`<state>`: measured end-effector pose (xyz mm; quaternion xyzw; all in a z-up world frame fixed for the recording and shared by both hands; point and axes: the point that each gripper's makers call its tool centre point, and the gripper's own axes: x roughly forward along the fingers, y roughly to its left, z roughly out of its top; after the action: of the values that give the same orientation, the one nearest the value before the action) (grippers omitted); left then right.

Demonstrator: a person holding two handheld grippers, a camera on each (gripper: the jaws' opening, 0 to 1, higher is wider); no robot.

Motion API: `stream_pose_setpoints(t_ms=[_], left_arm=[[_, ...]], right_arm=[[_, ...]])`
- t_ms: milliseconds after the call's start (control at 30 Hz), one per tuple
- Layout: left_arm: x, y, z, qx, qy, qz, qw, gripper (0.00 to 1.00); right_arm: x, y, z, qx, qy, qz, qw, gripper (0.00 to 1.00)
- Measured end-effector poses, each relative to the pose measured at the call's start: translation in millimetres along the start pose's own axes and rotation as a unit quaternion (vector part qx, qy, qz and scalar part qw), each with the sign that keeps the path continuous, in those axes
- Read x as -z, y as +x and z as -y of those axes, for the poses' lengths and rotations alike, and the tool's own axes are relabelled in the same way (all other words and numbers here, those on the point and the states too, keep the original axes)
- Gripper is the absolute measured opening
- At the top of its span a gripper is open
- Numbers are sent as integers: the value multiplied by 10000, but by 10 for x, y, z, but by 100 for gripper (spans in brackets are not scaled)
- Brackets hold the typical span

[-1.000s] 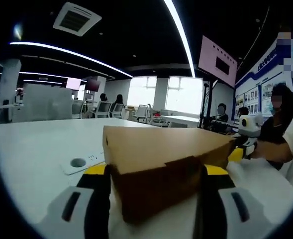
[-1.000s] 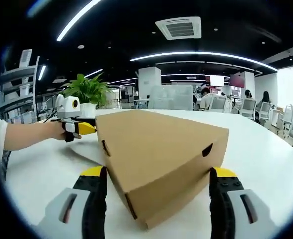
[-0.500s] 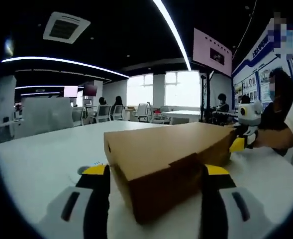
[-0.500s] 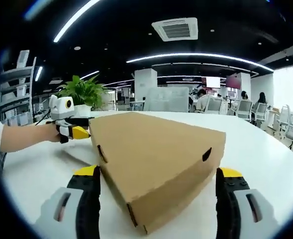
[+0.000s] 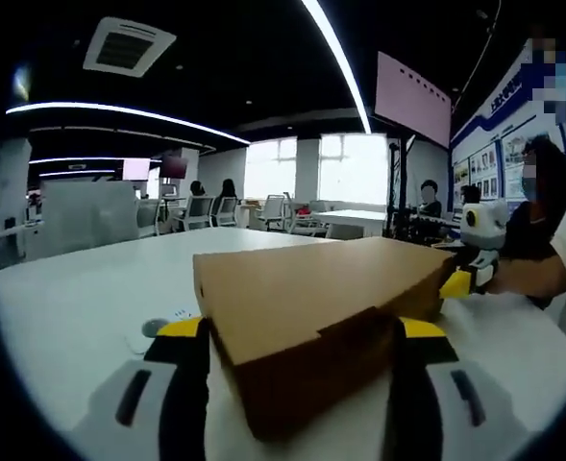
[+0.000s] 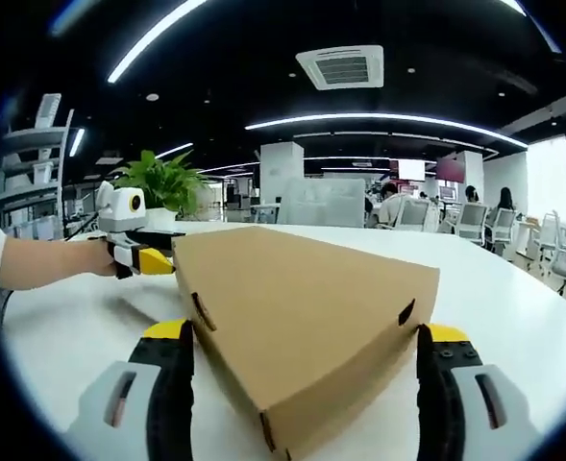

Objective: Operate the shoe box by opening the lid, removing the specified soft item, and placing it in the target area until the item is outside and the box remains undamaged.

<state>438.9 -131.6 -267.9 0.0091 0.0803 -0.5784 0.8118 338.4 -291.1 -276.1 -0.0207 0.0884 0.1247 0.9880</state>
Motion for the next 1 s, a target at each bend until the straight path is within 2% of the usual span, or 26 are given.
stream_pose_setpoints(t_ms=[67,133,433,733,900,1000], left_arm=[[4,5,10,-25,18,23,10000,79],[5,8,29,-71,29,10,10000,79],[16,-33,87,-173,18,-9,9998,78],[42,-100,142,-312,0,121,9994,77],[36,-114,164,-415,-27,23,9991,77],[45,-157,56,-452,-46,11,9990,77]], right_arm=[[-9,13,-19,20,8,2,10000,99],[-7,7,-28,3,12,-144,9999,98],[28,-30,-21,-42,30,-50,10000,96],[49,-58,-70,-150,65,-211,9996,92],[55,-77,-88,-204,58,-129,9997,93],[50,-86,-96,-240,49,-53,9997,93]])
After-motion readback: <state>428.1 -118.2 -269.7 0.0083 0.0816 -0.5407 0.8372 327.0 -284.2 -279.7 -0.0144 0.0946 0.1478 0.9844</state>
